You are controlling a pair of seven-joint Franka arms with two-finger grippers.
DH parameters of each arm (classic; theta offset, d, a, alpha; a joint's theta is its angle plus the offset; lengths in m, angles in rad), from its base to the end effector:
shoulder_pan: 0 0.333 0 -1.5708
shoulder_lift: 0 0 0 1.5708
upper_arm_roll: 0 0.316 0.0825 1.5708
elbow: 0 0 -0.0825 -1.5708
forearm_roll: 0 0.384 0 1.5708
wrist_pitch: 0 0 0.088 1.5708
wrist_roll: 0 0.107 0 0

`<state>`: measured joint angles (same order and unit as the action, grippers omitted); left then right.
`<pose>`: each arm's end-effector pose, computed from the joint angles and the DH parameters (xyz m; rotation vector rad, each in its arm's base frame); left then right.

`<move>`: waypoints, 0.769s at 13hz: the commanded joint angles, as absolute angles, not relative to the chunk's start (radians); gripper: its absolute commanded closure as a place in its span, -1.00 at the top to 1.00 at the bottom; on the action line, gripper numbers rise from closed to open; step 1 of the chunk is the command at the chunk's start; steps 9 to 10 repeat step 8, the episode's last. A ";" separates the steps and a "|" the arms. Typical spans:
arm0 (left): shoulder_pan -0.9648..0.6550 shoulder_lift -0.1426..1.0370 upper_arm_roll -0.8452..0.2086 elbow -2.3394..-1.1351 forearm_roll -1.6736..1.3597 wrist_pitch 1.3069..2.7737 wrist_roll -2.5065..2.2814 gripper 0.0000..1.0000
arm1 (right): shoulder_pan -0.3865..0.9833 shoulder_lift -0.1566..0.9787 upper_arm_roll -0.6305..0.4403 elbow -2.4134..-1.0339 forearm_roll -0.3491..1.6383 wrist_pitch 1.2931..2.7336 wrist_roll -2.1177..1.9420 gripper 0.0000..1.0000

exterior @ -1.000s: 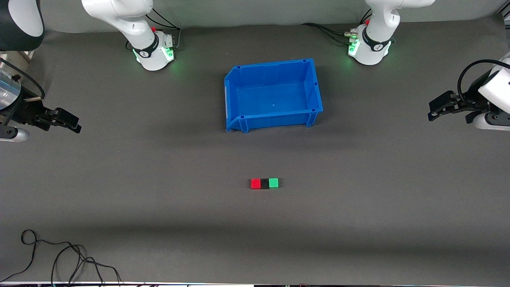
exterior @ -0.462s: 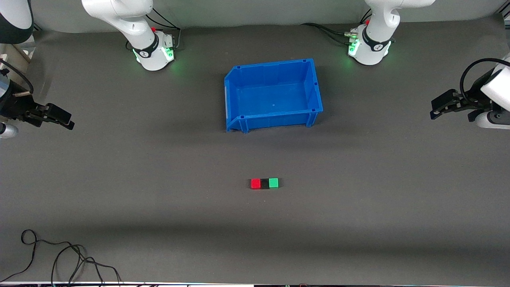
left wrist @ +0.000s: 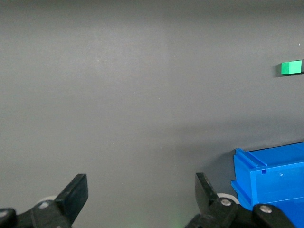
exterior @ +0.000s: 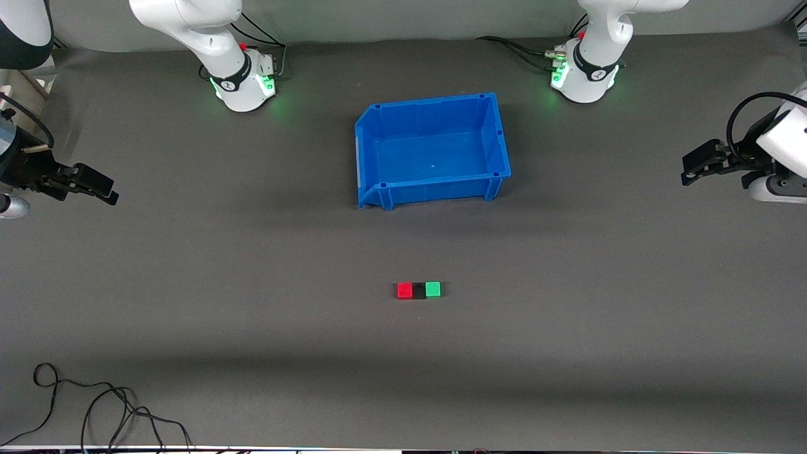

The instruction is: Attach green and red cubes to black cube

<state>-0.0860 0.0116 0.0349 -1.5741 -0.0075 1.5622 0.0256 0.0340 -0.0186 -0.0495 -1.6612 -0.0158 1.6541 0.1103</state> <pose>0.5560 -0.0294 0.6158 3.1323 -0.1201 -0.0370 0.5547 -0.0104 0.5992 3.1212 -0.1947 0.0190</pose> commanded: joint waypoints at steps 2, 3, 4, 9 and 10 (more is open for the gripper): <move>-0.106 0.021 0.046 -1.545 0.025 1.536 0.041 1.00 | 0.040 0.012 -0.051 -1.618 -0.032 1.632 0.094 0.99; -0.109 0.021 0.046 -1.545 0.025 1.536 0.041 1.00 | 0.041 0.012 -0.049 -1.618 -0.032 1.631 0.094 0.99; -0.109 0.021 0.045 -1.546 0.023 1.536 0.041 1.00 | 0.041 0.012 -0.048 -1.618 -0.032 1.631 0.094 0.99; -0.109 0.020 0.044 -1.551 0.011 1.522 0.018 1.00 | 0.041 0.012 -0.048 -1.620 -0.028 1.631 0.094 0.99; -0.109 0.020 0.044 -1.551 0.011 1.522 0.018 1.00 | 0.041 0.012 -0.048 -1.620 -0.028 1.631 0.094 0.99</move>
